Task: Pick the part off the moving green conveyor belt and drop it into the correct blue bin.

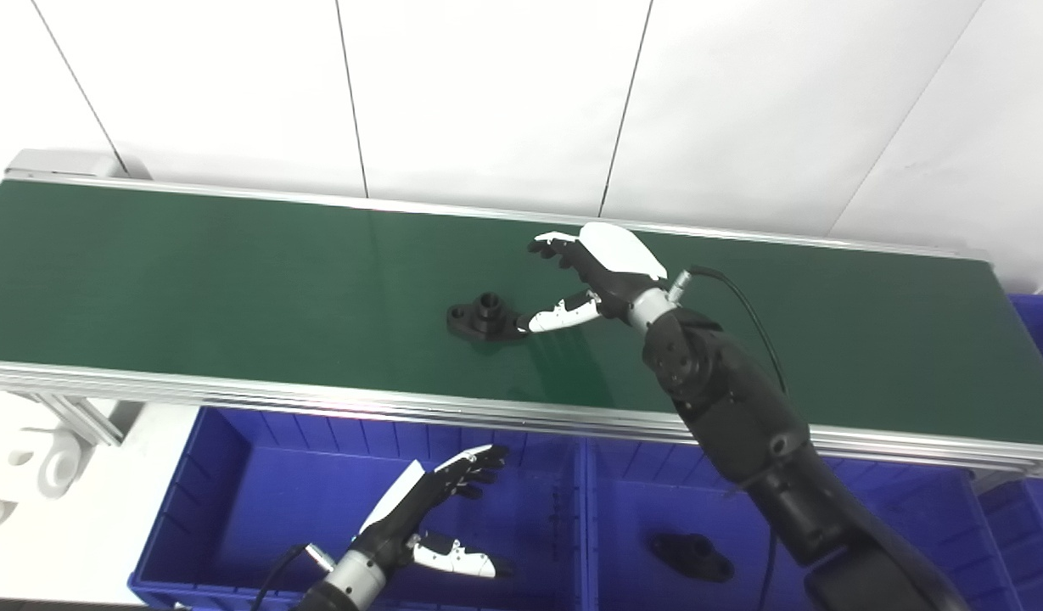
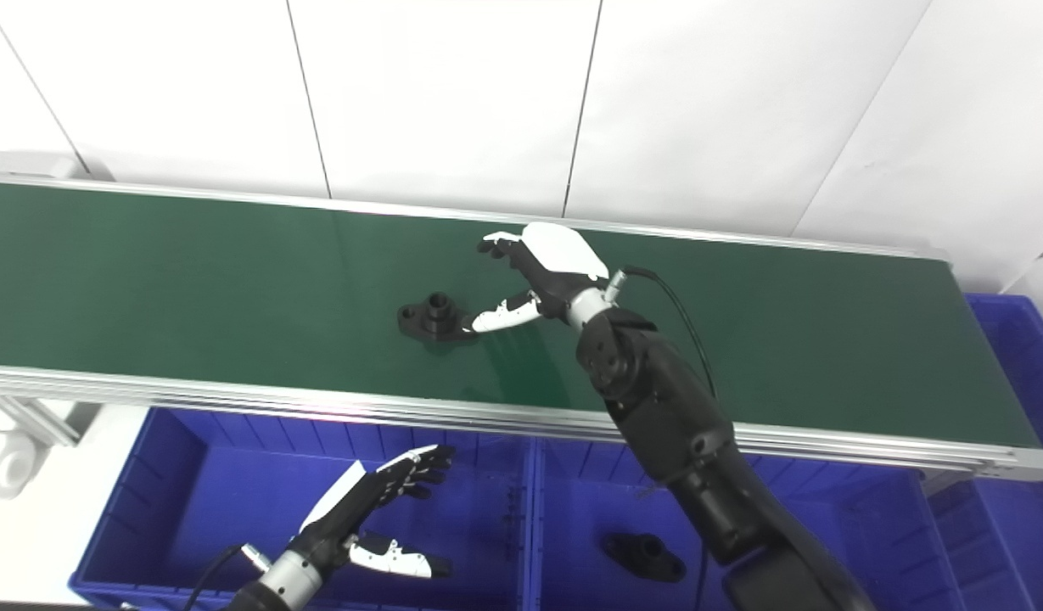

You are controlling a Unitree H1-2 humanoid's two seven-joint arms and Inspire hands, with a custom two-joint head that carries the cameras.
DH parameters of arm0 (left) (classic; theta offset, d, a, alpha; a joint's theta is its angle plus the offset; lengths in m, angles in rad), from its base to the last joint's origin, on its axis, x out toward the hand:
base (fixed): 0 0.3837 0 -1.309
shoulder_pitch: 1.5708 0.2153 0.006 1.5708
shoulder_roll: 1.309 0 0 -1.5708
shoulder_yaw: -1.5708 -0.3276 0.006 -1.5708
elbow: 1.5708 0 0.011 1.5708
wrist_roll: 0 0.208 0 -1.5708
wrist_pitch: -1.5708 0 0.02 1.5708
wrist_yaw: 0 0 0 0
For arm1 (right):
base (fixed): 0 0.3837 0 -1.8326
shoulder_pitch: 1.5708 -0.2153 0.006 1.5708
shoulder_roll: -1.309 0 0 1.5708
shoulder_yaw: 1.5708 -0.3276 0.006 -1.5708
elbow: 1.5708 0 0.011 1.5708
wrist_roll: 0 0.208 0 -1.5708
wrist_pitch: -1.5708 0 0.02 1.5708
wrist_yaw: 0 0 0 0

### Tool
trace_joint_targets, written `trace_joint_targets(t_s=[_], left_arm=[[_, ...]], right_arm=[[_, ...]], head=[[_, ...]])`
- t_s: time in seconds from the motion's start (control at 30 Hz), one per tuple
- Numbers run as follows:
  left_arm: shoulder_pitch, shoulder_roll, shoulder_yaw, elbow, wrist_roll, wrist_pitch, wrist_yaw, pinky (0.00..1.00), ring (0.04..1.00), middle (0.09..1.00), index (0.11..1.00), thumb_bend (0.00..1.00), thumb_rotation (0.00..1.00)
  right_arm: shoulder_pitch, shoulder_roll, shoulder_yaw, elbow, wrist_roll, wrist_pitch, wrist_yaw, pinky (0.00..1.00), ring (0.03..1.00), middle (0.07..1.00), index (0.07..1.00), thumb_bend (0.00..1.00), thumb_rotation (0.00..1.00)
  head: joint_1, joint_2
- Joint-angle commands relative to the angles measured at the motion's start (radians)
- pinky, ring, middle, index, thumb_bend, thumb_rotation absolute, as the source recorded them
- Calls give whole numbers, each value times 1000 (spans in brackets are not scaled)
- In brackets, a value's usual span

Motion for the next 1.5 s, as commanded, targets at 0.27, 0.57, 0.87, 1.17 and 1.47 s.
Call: trace_joint_targets(t_s=[0.27,0.57,0.87,1.17,1.47], left_arm=[[-42,-17,-20,2,25,-44,48,756,813,854,865,639,253],[-44,-23,-34,4,27,-43,65,757,816,860,870,640,265],[-33,-32,-28,-14,27,-41,66,761,826,867,876,638,265],[-30,-35,-27,-26,33,-39,65,748,828,869,875,641,277],[-30,-39,-22,-27,27,-37,61,744,827,869,872,645,271]], right_arm=[[-94,-20,62,61,-50,-6,9,732,808,832,851,788,426],[-80,-15,87,115,-71,-29,-23,711,785,810,842,772,411],[-48,-36,142,167,-113,-48,-84,566,655,696,784,694,172],[7,-59,135,159,-97,-107,-157,225,288,474,584,541,0],[21,-73,136,146,-104,-118,-206,341,418,444,532,521,0]], head=[[12,-3],[26,2],[23,15],[27,24],[29,30]])
